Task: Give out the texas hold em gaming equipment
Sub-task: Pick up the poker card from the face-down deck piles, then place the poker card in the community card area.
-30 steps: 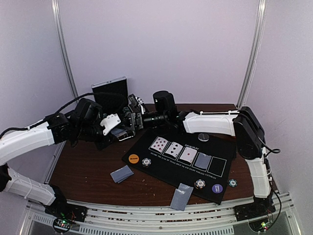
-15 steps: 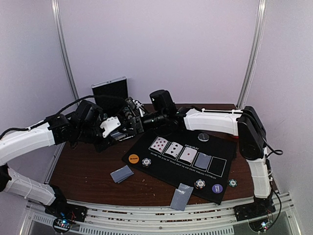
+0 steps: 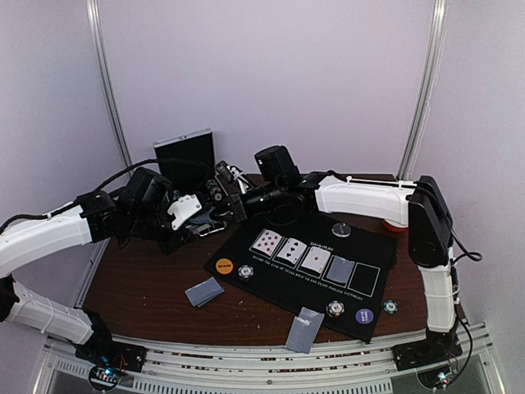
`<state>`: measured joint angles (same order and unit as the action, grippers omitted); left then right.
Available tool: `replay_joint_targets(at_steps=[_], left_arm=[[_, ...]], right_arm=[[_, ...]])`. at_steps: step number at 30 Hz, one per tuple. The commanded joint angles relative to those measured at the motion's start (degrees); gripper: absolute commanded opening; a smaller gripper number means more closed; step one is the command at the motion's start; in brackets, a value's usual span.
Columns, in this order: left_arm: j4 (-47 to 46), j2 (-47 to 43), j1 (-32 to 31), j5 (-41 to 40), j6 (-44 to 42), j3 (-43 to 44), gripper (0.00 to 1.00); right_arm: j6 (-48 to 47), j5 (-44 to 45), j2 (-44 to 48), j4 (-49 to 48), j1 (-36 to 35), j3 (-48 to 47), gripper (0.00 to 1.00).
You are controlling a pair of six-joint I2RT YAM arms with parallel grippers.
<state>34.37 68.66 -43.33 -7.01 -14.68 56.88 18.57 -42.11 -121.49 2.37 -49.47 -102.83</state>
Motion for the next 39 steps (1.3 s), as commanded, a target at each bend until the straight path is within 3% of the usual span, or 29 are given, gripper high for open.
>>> replay_joint_targets(at_steps=[1,8,13,19,22,30,39], left_arm=[[-3.2,-0.7,-0.2,0.5,-0.2,0.2,0.35],[-3.2,-0.9,-0.2,0.2,0.1,0.0,0.35],[-3.2,-1.3,-0.2,-0.4,0.5,-0.2,0.35],[-3.7,-1.9,-0.2,-0.9,0.4,-0.9,0.36],[-4.0,-1.6,-0.2,-0.7,0.3,-1.1,0.36],[-4.0,-1.3,-0.2,-0.5,0.0,-0.6,0.36],[-4.0,-1.0,-0.2,-0.3,-0.1,-0.6,0.36]], right_arm=[[-2.0,1.8,3.8,3.5,0.8,-1.5,0.0],[-5.2,0.9,8.8,6.7,4.0,1.1,0.0],[-18.1,2.7,14.3,21.6,8.8,1.3,0.0],[-40.0,21.3,22.1,50.7,14.8,1.8,0.0],[-48.3,30.9,26.8,57.5,14.9,7.2,0.0],[-54.3,47.9,30.9,70.6,15.0,22.5,0.0],[-57.8,47.2,27.1,67.2,15.0,27.9,0.0]])
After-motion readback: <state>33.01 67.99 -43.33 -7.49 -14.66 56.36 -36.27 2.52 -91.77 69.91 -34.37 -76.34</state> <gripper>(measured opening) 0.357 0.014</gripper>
